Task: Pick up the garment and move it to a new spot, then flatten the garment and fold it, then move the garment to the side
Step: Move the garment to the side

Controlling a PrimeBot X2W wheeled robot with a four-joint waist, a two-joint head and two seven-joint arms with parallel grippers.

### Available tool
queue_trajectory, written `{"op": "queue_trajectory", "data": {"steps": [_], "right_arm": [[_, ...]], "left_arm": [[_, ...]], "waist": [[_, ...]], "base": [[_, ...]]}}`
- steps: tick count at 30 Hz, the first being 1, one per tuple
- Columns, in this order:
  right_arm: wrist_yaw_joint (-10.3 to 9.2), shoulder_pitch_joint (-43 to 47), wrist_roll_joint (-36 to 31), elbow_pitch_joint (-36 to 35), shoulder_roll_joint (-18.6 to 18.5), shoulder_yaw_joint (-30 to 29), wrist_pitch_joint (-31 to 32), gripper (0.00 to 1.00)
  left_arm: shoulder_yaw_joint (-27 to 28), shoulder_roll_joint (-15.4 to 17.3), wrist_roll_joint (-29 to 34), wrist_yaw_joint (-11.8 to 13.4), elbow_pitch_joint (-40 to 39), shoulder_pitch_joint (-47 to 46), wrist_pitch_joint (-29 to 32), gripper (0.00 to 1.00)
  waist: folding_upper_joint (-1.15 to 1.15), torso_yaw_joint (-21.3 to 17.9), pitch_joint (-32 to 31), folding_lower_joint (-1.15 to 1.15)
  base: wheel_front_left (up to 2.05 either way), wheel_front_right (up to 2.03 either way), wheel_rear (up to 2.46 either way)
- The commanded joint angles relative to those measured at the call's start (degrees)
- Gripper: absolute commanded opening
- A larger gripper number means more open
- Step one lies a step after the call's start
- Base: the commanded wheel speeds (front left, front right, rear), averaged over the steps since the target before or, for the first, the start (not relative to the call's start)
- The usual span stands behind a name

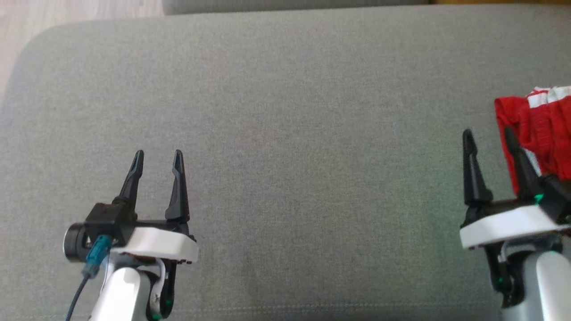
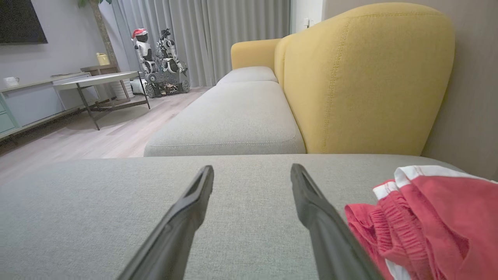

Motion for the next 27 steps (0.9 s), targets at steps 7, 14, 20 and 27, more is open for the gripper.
{"op": "queue_trajectory", "data": {"steps": [7,14,20,27], "right_arm": [[-0.05,4.3,-1.4,-3.0,1.1,2.1,1.2,1.0],[-0.05,8.5,-1.2,-4.1,1.7,2.0,1.4,1.0],[-0.05,10.1,-1.3,-5.4,1.9,2.4,2.0,1.0],[-0.05,10.6,-1.1,-6.3,1.9,2.8,2.2,1.0]], "left_arm": [[1.5,2.3,-0.4,-0.1,-1.1,1.4,0.3,1.0],[1.2,3.3,-0.8,0.1,-1.2,4.9,1.4,1.0],[1.0,3.8,-1.0,0.5,-1.9,7.0,2.3,1.0],[0.8,4.3,-0.9,1.1,-2.4,7.9,3.2,1.0]], "waist": [[0.0,-0.6,-4.7,0.0],[0.0,-0.6,-8.7,0.0],[0.0,-0.6,-10.5,0.0],[0.0,-0.9,-11.3,0.0]], "base": [[0.0,0.0,0.0],[0.0,0.0,0.0],[0.0,0.0,0.0],[0.0,0.0,0.0]]}}
